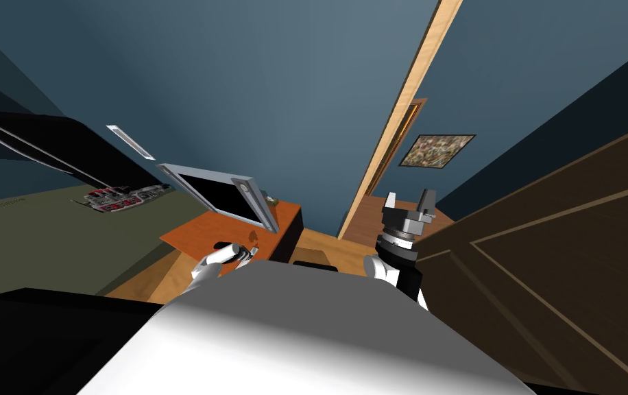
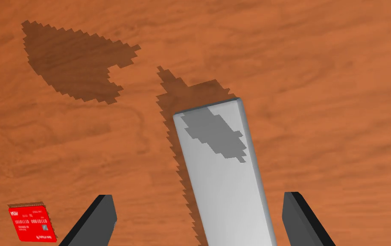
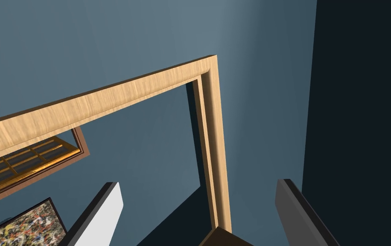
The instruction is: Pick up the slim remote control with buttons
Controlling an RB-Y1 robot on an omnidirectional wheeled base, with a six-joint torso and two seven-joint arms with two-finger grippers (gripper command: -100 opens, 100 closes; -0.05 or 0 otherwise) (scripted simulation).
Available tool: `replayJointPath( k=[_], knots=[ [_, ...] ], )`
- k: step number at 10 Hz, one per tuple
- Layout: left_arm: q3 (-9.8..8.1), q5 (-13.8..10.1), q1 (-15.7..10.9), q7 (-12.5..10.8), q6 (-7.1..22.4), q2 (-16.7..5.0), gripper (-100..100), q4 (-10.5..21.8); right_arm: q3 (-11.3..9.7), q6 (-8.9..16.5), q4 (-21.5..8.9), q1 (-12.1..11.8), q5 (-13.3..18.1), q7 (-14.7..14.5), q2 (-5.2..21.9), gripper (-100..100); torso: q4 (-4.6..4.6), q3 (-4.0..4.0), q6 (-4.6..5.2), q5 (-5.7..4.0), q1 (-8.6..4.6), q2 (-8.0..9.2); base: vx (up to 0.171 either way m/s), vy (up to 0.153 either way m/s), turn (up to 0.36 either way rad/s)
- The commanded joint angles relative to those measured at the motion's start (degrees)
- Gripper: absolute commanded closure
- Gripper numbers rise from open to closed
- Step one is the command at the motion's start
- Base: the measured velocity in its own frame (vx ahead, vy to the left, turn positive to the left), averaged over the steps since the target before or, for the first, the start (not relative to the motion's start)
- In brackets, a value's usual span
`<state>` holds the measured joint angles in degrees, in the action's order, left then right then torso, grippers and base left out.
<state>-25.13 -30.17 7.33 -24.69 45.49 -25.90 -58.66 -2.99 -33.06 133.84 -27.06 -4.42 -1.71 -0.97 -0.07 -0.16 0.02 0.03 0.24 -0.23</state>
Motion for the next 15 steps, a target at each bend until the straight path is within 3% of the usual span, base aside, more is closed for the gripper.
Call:
replayJointPath(
  k=[1, 5, 10, 11, 12, 13, 15],
  knots=[
    [-0.30, -0.62, 0.10, -0.14, 2.75, -0.44, -100, 2.03, 0.00, 0.00, 0.00, 0.00, 0.00, 0.00, 0.00, 0, 0.00, 0.00, 0.00, 0.00, 0.00, 0.00, 0.056, 0.029, -0.028],
    [-0.88, -1.94, 0.71, -0.46, 8.35, -1.42, -100, 5.80, 0.00, 0.00, 0.00, 0.00, 0.00, 0.00, 0.00, 0, 0.00, 0.01, 0.01, 0.02, 0.10, 0.01, 0.055, 0.046, -0.046],
    [-1.06, -2.76, 1.46, -0.55, 12.64, -1.64, -100, 8.50, 0.00, 0.00, 0.00, 0.00, 0.00, 0.00, 0.00, 0, 0.01, 0.02, 0.01, 0.03, 0.14, 0.03, 0.036, 0.050, -0.034],
    [-1.12, -2.70, 1.77, -0.58, 12.44, -1.64, -100, 7.39, 0.00, 0.00, 0.00, 0.00, 0.00, 0.00, 0.00, 0, 0.02, 0.03, 0.00, 0.04, 0.14, 0.06, 0.014, 0.027, -0.007],
    [-1.11, -2.67, 1.91, -0.80, 12.81, -1.58, 0, 7.14, 0.00, 0.00, 0.00, 0.00, 0.00, 0.00, 0.00, 0, 0.03, 0.06, 0.01, 0.02, 0.04, 0.10, 0.002, 0.005, 0.000],
    [-0.76, -2.11, 1.52, -0.45, 10.86, -0.60, -100, 8.62, 0.00, 0.00, 0.00, 0.00, 0.00, 0.00, 0.00, 0, 0.03, 0.08, 0.01, 0.00, -0.04, 0.14, 0.019, 0.023, 0.042],
    [-0.50, -1.68, 1.23, -0.20, 9.42, 0.14, -100, 9.70, 0.00, 0.00, 0.00, 0.00, 0.00, 0.00, 0.00, 0, 0.02, 0.05, 0.01, 0.01, 0.02, 0.09, 0.022, 0.036, 0.020]
  ],
)
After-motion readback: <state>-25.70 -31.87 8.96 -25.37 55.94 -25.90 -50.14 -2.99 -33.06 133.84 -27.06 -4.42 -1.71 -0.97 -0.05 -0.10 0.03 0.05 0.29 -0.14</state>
